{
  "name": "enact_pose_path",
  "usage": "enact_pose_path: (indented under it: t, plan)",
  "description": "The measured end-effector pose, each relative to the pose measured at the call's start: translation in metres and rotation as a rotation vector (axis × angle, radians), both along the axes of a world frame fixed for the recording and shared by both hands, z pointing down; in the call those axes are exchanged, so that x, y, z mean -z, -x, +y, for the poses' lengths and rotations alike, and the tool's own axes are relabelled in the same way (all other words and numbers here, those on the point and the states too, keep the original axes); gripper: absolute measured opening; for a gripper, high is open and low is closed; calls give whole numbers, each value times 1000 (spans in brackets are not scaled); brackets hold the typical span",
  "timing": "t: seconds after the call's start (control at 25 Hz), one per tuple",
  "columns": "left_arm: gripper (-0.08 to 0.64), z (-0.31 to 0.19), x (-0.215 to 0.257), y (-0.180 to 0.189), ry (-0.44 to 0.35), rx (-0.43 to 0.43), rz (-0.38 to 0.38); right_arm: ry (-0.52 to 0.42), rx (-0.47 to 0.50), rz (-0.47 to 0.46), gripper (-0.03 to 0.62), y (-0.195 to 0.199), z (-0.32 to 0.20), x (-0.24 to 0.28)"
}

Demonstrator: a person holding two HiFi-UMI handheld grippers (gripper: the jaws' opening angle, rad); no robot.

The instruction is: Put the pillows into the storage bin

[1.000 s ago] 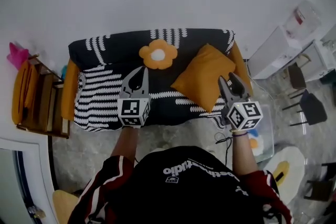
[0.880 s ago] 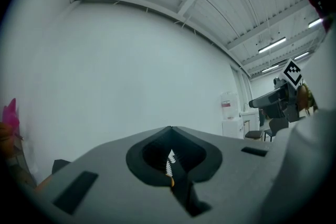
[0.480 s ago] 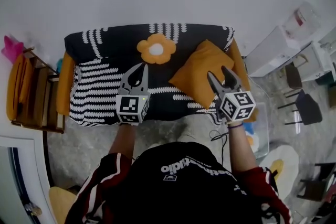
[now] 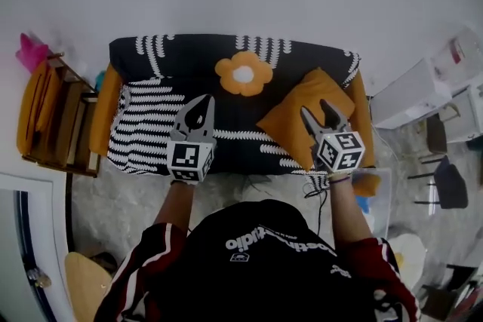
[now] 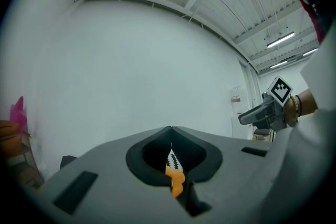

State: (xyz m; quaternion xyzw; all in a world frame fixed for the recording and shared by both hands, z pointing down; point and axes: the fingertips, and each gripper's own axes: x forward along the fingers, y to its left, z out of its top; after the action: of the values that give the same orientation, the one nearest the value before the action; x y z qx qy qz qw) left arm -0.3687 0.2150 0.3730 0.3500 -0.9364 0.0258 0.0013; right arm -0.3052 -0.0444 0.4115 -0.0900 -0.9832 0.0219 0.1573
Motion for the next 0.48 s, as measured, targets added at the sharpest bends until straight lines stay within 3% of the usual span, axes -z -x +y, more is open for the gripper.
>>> enact_pose_path:
  t: [0.2, 0.48]
  plan:
    - [4, -8, -8, 50, 25, 36, 17, 10, 40, 55, 259, 62, -15, -35]
    - [3, -59, -31, 125, 100, 33, 39, -11, 104, 144, 261, 153, -45, -94]
